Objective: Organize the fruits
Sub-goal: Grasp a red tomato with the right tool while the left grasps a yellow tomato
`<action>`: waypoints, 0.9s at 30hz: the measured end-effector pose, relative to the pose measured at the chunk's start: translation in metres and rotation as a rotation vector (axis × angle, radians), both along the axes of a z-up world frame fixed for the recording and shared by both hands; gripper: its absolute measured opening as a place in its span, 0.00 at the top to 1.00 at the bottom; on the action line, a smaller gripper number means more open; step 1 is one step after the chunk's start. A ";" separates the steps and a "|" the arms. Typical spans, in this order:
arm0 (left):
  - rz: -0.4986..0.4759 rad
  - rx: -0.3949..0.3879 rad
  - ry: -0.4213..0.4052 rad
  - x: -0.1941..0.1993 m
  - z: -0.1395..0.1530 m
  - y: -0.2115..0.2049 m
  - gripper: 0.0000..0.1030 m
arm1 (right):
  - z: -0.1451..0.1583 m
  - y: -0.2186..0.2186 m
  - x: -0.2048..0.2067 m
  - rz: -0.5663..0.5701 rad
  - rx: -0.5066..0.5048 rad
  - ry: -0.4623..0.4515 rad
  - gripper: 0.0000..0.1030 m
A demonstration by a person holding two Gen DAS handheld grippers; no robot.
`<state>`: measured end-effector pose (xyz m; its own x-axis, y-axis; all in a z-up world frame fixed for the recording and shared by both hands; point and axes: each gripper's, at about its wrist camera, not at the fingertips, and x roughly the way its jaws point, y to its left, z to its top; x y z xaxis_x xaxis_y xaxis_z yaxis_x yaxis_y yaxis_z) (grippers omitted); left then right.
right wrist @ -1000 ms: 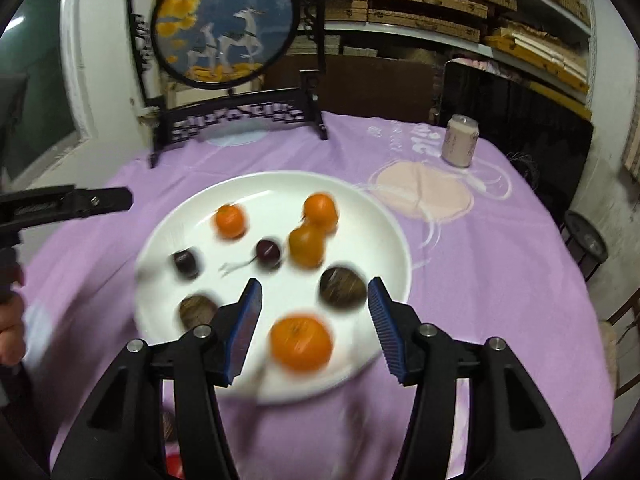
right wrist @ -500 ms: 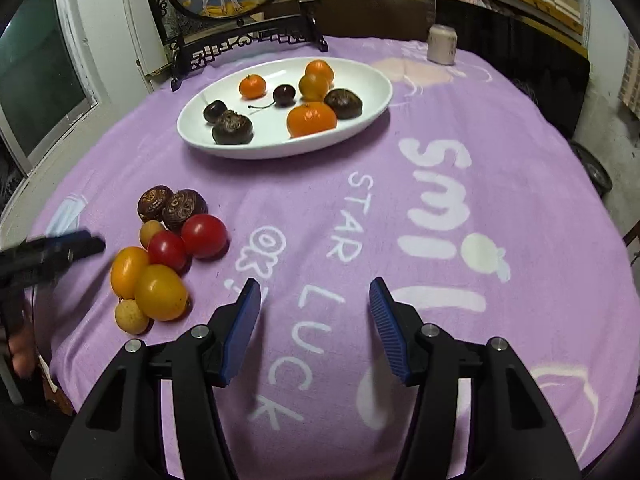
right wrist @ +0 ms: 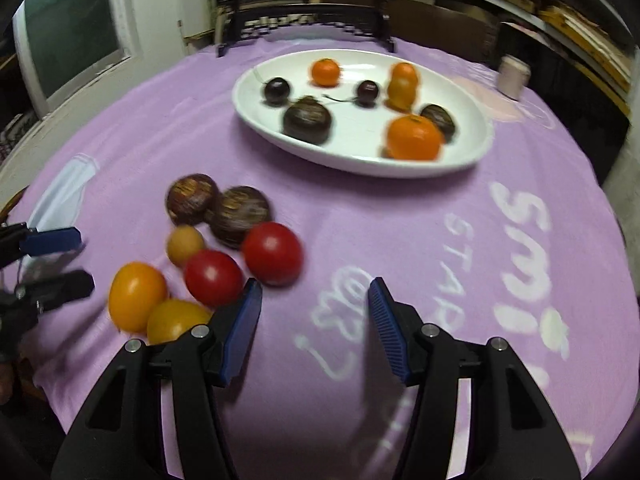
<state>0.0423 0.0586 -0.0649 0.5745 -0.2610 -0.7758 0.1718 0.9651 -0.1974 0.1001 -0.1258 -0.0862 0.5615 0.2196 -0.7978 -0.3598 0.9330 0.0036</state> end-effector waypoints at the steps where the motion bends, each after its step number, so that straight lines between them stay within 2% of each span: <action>1: -0.002 0.001 -0.001 -0.001 0.000 0.000 0.31 | 0.001 0.003 0.004 0.016 0.008 0.004 0.44; 4: -0.005 0.000 0.003 -0.003 0.000 0.000 0.31 | 0.001 0.008 0.013 0.032 0.018 0.018 0.45; 5: -0.006 -0.001 0.005 -0.003 0.000 -0.001 0.31 | 0.001 0.010 0.015 0.037 0.015 0.017 0.51; 6: -0.006 -0.002 0.007 -0.003 0.000 -0.001 0.31 | 0.002 0.012 0.015 0.047 0.015 0.017 0.66; 7: -0.008 -0.002 0.008 -0.003 0.001 -0.003 0.31 | 0.003 0.016 0.014 0.066 0.008 0.014 0.71; 15: -0.090 0.006 -0.039 -0.018 0.016 -0.021 0.31 | 0.015 0.001 -0.014 -0.005 0.004 -0.015 0.71; 18: -0.114 0.024 -0.018 -0.014 0.012 -0.033 0.32 | 0.021 -0.013 -0.027 -0.035 0.040 -0.009 0.71; 19: -0.110 0.034 0.003 -0.010 0.007 -0.036 0.34 | 0.023 -0.018 -0.032 -0.043 0.053 -0.011 0.71; 20: -0.105 0.042 0.016 -0.007 0.004 -0.038 0.41 | 0.025 -0.021 -0.035 -0.047 0.060 -0.013 0.71; 22: -0.103 0.049 0.051 0.001 -0.005 -0.041 0.49 | 0.029 -0.029 -0.044 -0.057 0.076 -0.020 0.71; 24: -0.116 0.039 0.060 0.005 -0.009 -0.046 0.49 | 0.033 -0.037 -0.052 -0.070 0.092 -0.028 0.71; 27: -0.121 0.079 0.042 0.011 -0.010 -0.059 0.51 | 0.036 -0.045 -0.058 -0.090 0.104 -0.038 0.71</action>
<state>0.0535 -0.0007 -0.0754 0.5095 -0.2632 -0.8192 0.2808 0.9508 -0.1308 0.0423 -0.1713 -0.0504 0.6121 0.2476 -0.7510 -0.2763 0.9568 0.0902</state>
